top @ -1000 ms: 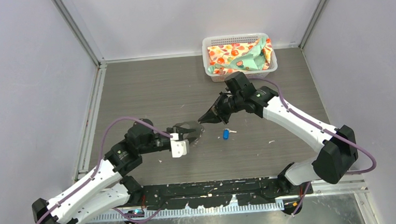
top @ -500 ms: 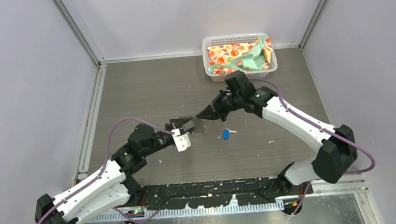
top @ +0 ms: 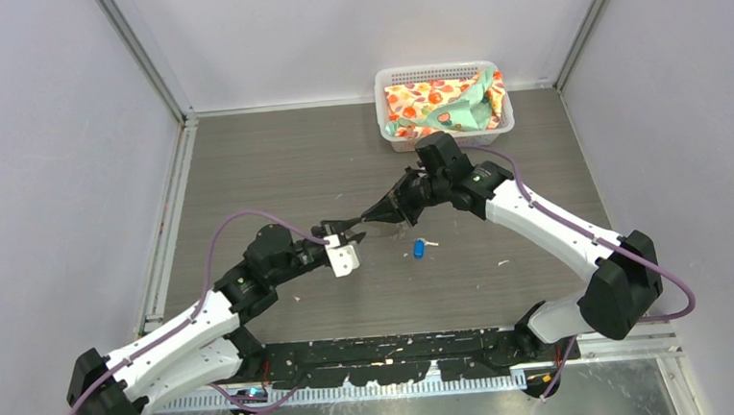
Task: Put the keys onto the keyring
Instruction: Adjust the keyring.
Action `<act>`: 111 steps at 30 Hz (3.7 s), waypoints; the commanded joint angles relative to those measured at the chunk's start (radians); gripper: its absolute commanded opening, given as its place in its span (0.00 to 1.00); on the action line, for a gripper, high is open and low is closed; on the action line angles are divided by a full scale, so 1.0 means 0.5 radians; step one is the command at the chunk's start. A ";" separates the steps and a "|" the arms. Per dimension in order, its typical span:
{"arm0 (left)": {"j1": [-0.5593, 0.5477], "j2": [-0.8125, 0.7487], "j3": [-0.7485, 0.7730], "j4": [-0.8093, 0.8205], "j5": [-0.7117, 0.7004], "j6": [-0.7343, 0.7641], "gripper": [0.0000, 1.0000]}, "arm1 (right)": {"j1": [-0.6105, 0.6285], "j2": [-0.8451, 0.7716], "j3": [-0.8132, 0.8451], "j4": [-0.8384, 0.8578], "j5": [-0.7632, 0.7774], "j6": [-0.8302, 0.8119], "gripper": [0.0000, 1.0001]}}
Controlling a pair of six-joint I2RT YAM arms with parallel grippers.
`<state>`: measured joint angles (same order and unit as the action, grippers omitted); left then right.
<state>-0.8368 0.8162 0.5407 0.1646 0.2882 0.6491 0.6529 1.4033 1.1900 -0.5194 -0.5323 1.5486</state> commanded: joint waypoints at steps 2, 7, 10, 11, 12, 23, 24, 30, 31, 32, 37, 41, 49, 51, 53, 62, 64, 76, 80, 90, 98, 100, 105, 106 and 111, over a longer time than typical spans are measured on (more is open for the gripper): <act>-0.008 0.078 0.054 0.185 -0.088 0.034 0.30 | 0.021 -0.033 -0.005 0.120 -0.028 0.046 0.01; -0.008 0.093 0.062 0.240 -0.091 -0.024 0.25 | 0.033 -0.033 -0.011 0.135 -0.016 0.050 0.01; -0.008 0.103 0.071 0.244 -0.117 -0.054 0.20 | 0.041 -0.038 -0.029 0.162 -0.011 0.065 0.01; -0.008 0.104 0.072 0.244 -0.127 -0.060 0.20 | 0.046 -0.039 -0.032 0.167 -0.007 0.067 0.01; -0.009 0.104 0.073 0.244 -0.126 -0.063 0.19 | 0.051 -0.039 -0.038 0.172 -0.006 0.070 0.01; -0.008 0.106 0.089 0.283 -0.214 -0.202 0.01 | 0.066 -0.032 -0.028 0.161 -0.039 -0.042 0.01; -0.008 0.086 0.103 0.262 -0.202 -0.246 0.01 | 0.067 -0.019 -0.011 0.156 -0.060 -0.098 0.03; 0.050 -0.068 0.220 -0.092 0.200 -0.591 0.00 | 0.014 0.075 0.424 -0.341 -0.070 -0.900 0.39; 0.060 -0.080 0.242 -0.144 0.254 -0.628 0.00 | -0.010 0.078 0.469 -0.416 -0.080 -1.042 0.42; 0.067 -0.085 0.267 -0.185 0.296 -0.661 0.00 | -0.028 0.071 0.531 -0.469 -0.099 -1.183 0.44; 0.114 -0.064 0.411 -0.397 0.565 -0.778 0.00 | -0.060 -0.038 0.713 -0.685 -0.123 -2.001 0.59; 0.182 0.013 0.579 -0.579 0.831 -0.920 0.00 | -0.055 -0.285 0.628 -0.604 -0.219 -2.574 0.62; 0.213 0.242 0.928 -0.894 1.200 -0.963 0.00 | 0.065 -0.467 0.603 -0.497 -0.432 -3.045 0.52; 0.223 0.268 0.975 -0.931 1.227 -0.939 0.00 | 0.128 -0.461 0.632 -0.518 -0.431 -3.086 0.49; 0.233 0.283 1.001 -0.937 1.258 -0.947 0.00 | 0.201 -0.447 0.654 -0.535 -0.372 -3.182 0.46; 0.267 0.327 1.103 -0.989 1.317 -0.976 0.00 | 0.425 -0.446 0.634 -0.495 -0.089 -3.257 0.29; 0.273 0.333 1.115 -0.992 1.332 -0.980 0.00 | 0.454 -0.451 0.641 -0.500 -0.032 -3.271 0.28; 0.299 0.383 1.212 -1.036 1.470 -1.007 0.00 | 0.547 -0.410 0.670 -0.564 -0.006 -3.339 0.22; 0.299 0.400 1.229 -1.036 1.505 -1.009 0.00 | 0.565 -0.423 0.647 -0.512 0.001 -3.329 0.02; 0.306 0.384 1.229 -0.902 1.484 -1.157 0.36 | 0.569 -0.809 0.100 0.204 0.138 -3.148 0.01; 0.417 0.273 1.146 -0.965 1.425 -1.144 0.39 | 0.572 -1.035 -0.220 0.724 0.166 -3.100 0.01; 0.448 0.269 1.109 -0.943 1.376 -1.107 0.37 | 0.572 -1.035 -0.220 0.735 0.151 -3.104 0.01; 0.486 0.302 1.052 -0.858 1.352 -1.093 0.27 | 0.570 -1.029 -0.201 0.728 0.141 -3.118 0.01; 0.486 0.309 1.047 -0.855 1.374 -1.099 0.26 | 0.569 -1.036 -0.202 0.727 0.150 -3.119 0.01; 0.489 0.322 0.990 -0.571 1.460 -1.413 0.27 | 0.572 -1.053 -0.229 0.763 0.164 -3.110 0.01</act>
<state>-0.5987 0.9783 1.0481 -0.2775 0.9779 0.0597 0.9340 0.9028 1.0710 -0.2356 -0.4614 -0.0154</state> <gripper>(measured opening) 0.260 0.026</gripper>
